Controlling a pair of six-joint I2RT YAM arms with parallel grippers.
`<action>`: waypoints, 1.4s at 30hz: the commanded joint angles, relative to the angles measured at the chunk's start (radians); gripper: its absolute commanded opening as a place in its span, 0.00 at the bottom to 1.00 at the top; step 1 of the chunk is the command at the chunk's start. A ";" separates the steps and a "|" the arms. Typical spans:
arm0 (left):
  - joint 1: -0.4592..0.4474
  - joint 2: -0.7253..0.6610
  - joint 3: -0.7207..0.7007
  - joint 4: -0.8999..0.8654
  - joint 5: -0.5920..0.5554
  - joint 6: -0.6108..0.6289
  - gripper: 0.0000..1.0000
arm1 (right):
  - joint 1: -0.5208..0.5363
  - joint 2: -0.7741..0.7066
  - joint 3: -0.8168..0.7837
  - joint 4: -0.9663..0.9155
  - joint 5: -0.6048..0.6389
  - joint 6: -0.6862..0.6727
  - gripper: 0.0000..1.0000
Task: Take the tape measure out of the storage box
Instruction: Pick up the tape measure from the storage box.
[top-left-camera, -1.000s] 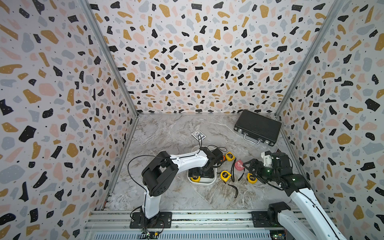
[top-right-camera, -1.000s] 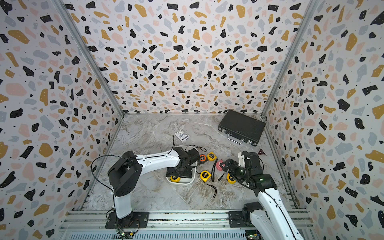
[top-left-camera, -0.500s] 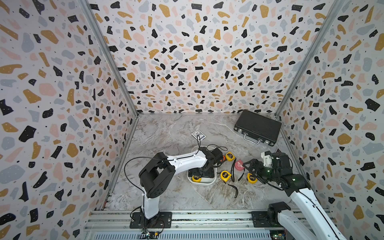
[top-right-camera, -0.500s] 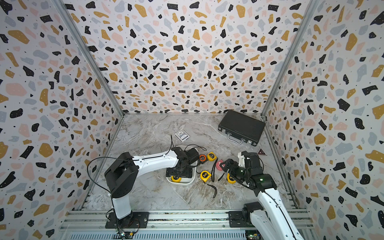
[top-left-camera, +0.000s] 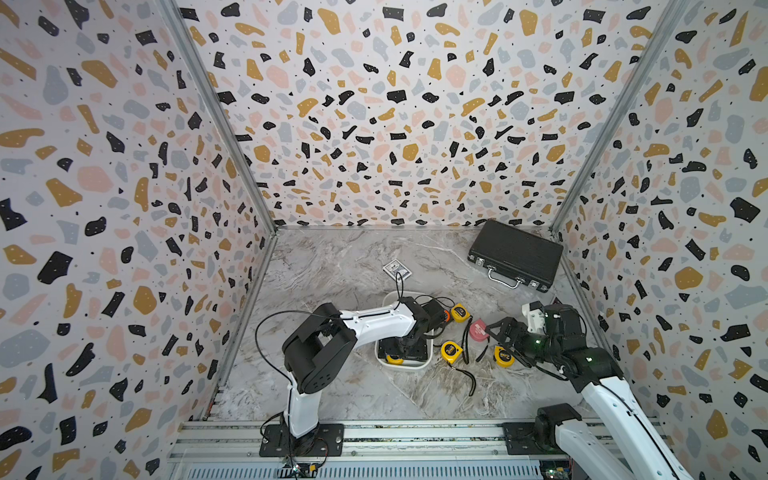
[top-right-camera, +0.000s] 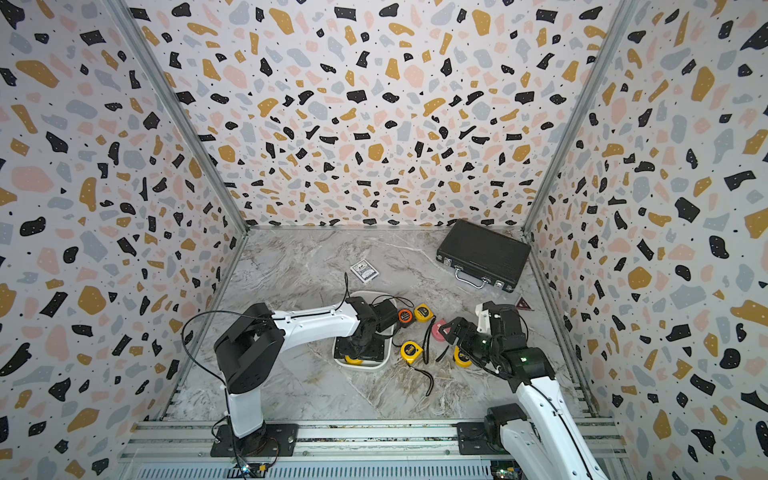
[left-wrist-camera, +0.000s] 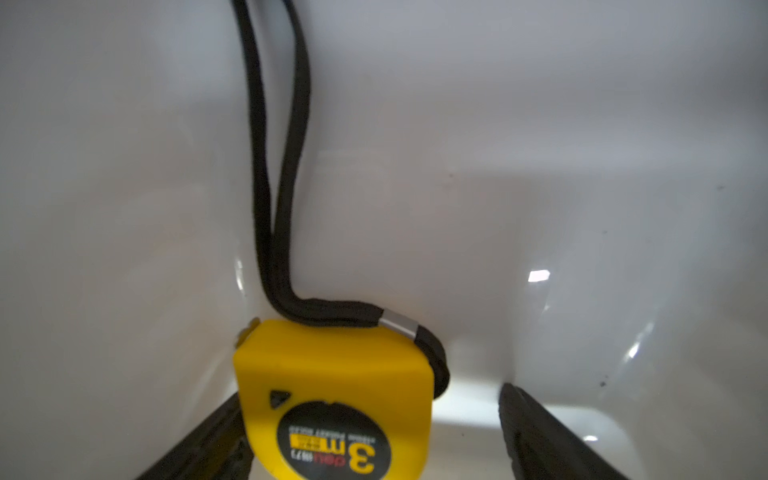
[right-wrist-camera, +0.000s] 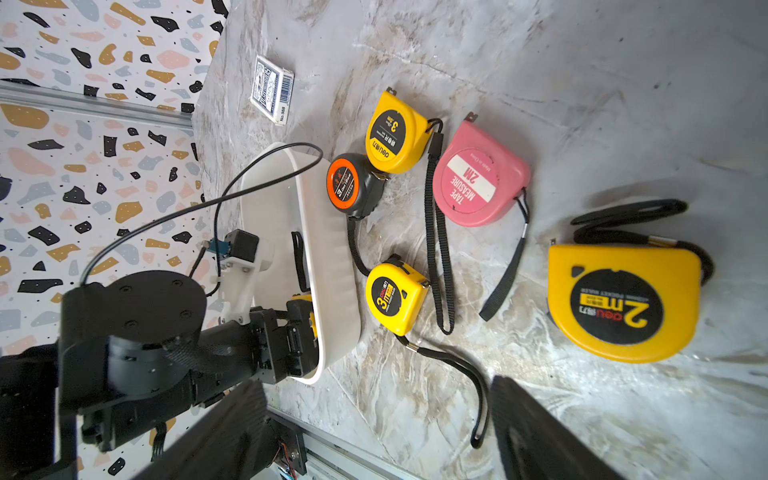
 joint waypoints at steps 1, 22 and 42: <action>-0.003 0.012 -0.017 -0.004 0.019 0.013 0.93 | 0.005 0.004 0.037 -0.006 -0.007 0.003 0.90; -0.002 -0.024 0.017 -0.023 0.028 -0.020 0.11 | 0.010 -0.001 0.038 -0.004 -0.032 -0.013 0.90; 0.021 -0.261 0.246 -0.091 0.024 -0.231 0.00 | 0.313 -0.039 -0.034 0.279 0.083 0.028 0.90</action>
